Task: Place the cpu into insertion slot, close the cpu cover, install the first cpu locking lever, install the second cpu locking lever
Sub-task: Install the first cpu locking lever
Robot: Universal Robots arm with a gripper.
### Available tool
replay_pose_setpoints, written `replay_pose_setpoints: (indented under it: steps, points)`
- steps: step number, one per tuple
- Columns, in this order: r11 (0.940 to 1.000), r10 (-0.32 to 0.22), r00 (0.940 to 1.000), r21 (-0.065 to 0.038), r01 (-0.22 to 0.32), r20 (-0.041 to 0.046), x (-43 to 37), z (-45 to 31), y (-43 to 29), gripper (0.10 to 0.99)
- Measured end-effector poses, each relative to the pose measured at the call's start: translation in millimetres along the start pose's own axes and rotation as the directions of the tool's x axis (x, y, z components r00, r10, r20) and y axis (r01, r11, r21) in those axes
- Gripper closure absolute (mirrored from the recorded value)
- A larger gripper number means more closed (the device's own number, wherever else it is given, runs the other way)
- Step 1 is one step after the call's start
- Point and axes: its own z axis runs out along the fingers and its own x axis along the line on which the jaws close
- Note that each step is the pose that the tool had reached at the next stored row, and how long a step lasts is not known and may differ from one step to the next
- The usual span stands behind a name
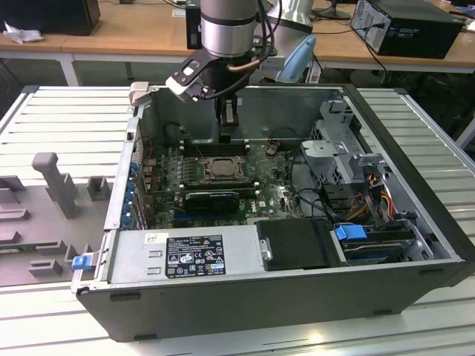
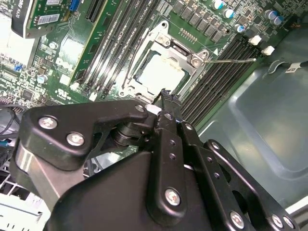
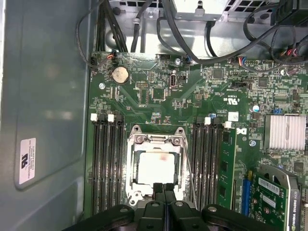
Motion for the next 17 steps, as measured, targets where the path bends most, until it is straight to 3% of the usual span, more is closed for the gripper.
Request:
replay_pose_setpoints:
  steps: [3,5,8,11,17]
  points:
    - [0.9999,-0.012,0.9999,0.000,0.012,-0.0004,0.0,-0.1,0.0,0.980]
    - [0.9975,-0.071,0.9975,0.001,0.071,-0.0012,0.0,-0.1,0.0,0.980]
    - [0.9869,-0.161,0.9869,0.001,0.161,-0.0028,0.0,-0.1,0.0,0.980]
    - [0.9810,-0.194,0.9810,0.003,0.194,-0.0019,0.0,-0.1,0.0,0.980]
    - [0.9626,-0.271,0.9626,0.004,0.271,-0.0027,0.0,-0.1,0.0,0.980]
